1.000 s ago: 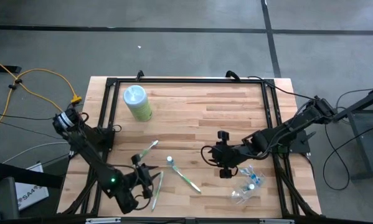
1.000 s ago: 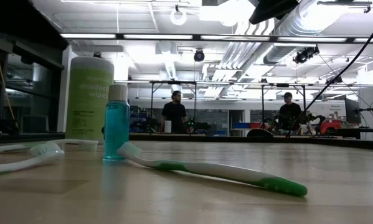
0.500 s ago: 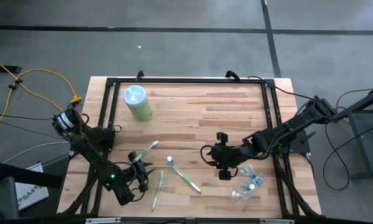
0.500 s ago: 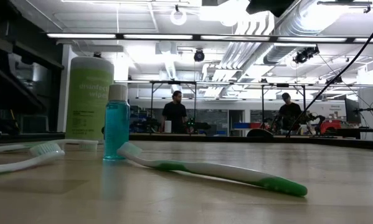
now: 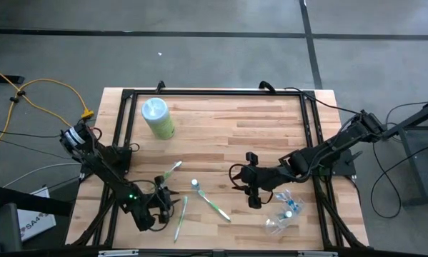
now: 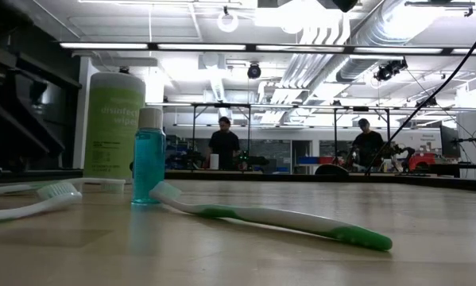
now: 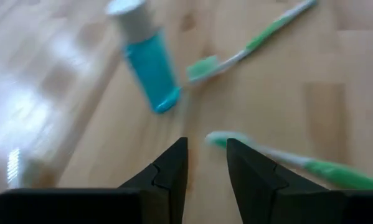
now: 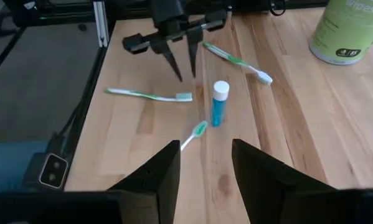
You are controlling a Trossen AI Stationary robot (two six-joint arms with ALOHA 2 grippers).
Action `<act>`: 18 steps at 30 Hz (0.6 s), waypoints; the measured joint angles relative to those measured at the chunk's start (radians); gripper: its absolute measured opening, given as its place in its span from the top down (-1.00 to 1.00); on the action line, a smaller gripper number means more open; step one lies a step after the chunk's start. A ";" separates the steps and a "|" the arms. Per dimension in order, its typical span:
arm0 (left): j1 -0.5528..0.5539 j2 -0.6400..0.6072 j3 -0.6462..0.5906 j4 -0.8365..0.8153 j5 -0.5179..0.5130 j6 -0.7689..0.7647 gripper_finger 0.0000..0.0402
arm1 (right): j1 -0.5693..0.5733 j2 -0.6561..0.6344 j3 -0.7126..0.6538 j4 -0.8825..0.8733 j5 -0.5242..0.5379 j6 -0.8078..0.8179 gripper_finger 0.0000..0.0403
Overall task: Pick & Place toothbrushing station
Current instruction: Put the blue mouthwash bottle into the middle section of the transparent organizer
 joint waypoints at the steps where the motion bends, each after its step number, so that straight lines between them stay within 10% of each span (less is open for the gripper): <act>1: 0.009 -0.008 0.000 0.028 0.028 0.037 0.48 | 0.000 0.000 0.000 0.001 0.000 0.002 0.32; 6: 0.044 -0.023 0.000 0.134 0.161 0.193 0.49 | 0.000 0.000 0.000 0.001 0.000 0.007 0.32; 18: 0.021 -0.072 -0.005 0.145 0.095 0.320 0.49 | 0.000 0.000 0.000 -0.001 0.000 0.003 0.32</act>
